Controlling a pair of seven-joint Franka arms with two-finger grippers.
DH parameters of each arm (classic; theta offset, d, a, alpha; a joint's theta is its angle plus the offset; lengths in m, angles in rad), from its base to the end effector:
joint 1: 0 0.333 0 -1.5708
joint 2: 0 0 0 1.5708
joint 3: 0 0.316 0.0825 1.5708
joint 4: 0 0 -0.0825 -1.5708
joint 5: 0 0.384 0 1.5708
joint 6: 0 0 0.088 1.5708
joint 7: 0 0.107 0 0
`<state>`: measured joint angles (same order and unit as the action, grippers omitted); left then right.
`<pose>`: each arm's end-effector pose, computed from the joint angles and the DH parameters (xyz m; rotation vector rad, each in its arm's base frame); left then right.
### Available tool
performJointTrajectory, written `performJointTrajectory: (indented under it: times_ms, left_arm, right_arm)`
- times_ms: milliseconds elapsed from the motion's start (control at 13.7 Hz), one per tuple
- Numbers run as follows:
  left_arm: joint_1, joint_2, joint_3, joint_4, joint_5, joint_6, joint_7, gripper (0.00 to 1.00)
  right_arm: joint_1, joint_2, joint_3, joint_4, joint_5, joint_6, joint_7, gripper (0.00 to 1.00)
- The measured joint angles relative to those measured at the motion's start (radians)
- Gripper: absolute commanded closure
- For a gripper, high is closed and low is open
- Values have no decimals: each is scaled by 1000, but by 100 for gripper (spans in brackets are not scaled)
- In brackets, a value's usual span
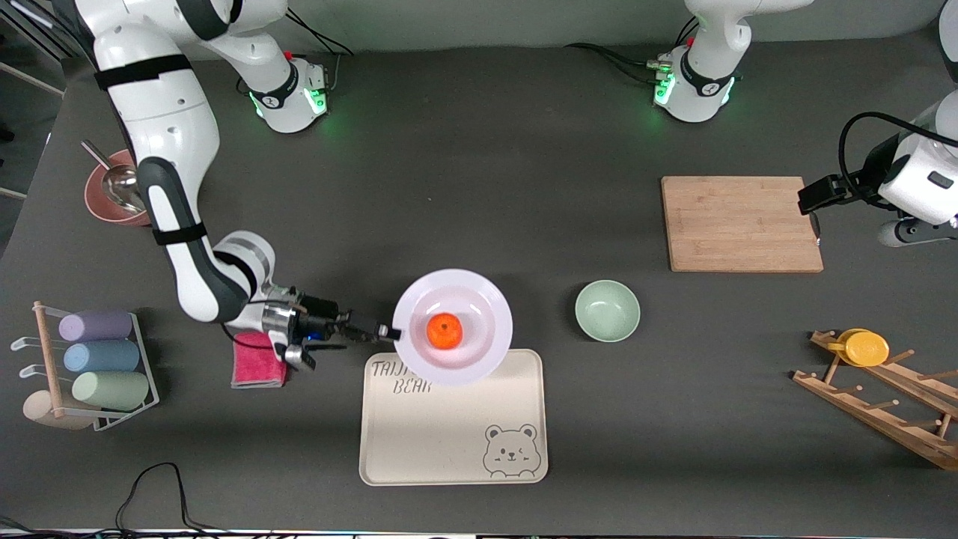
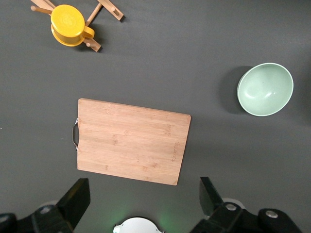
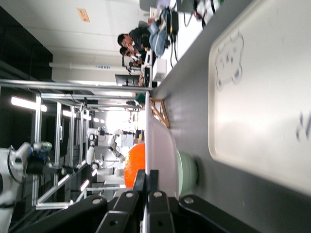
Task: Place orange and plate with both arms
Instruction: 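Slide the plate with the right gripper onto the bear tray, then open the right gripper to release the plate rim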
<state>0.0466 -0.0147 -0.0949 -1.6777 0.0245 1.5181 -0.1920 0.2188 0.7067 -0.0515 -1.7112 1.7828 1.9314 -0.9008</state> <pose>0.5389 -0.0237 0.5784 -3.0829 -0.2213 0.2180 0.6524 0.1828 0.2045 -1.7343 0.1406 -0.2004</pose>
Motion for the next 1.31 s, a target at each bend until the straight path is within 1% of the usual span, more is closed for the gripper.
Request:
performJointTrajectory:
  times_ms: [146,219,292,438,584,730,948,1094,1167,1240,1313]
  left_arm:
    - [0,0,0,0,0,-5,0,0]
    - [0,0,0,0,0,-8,0,0]
    - [0,1,0,0,0,-10,0,0]
    - [0,1,0,-1,0,-11,0,0]
    - [0,1,0,-1,0,-12,0,0]
    - [0,2,0,-1,0,-12,0,0]
    - [0,2,0,-1,0,-12,0,0]
    - [0,2,0,-1,0,-12,0,0]
    - [0,2,0,-1,0,-12,0,0]
    - [0,2,1,-1,0,-12,0,0]
    - [0,2,1,-1,0,-12,0,0]
  right_arm:
    - [0,84,-18,160,-17,0,77,100]
    - [0,134,-26,243,-41,0,113,100]
    - [0,178,-34,309,-56,0,138,100]
    - [0,254,-51,400,-62,0,155,100]
    - [0,308,-59,435,-62,0,155,100]
    - [0,348,-59,447,-64,0,153,100]
    - [0,395,-60,455,-67,1,117,100]
    - [0,408,-61,460,-67,14,107,100]
    - [0,408,-61,463,-68,19,107,79]
    - [0,408,-61,465,-69,24,107,56]
    - [0,409,-61,466,-70,26,107,48]
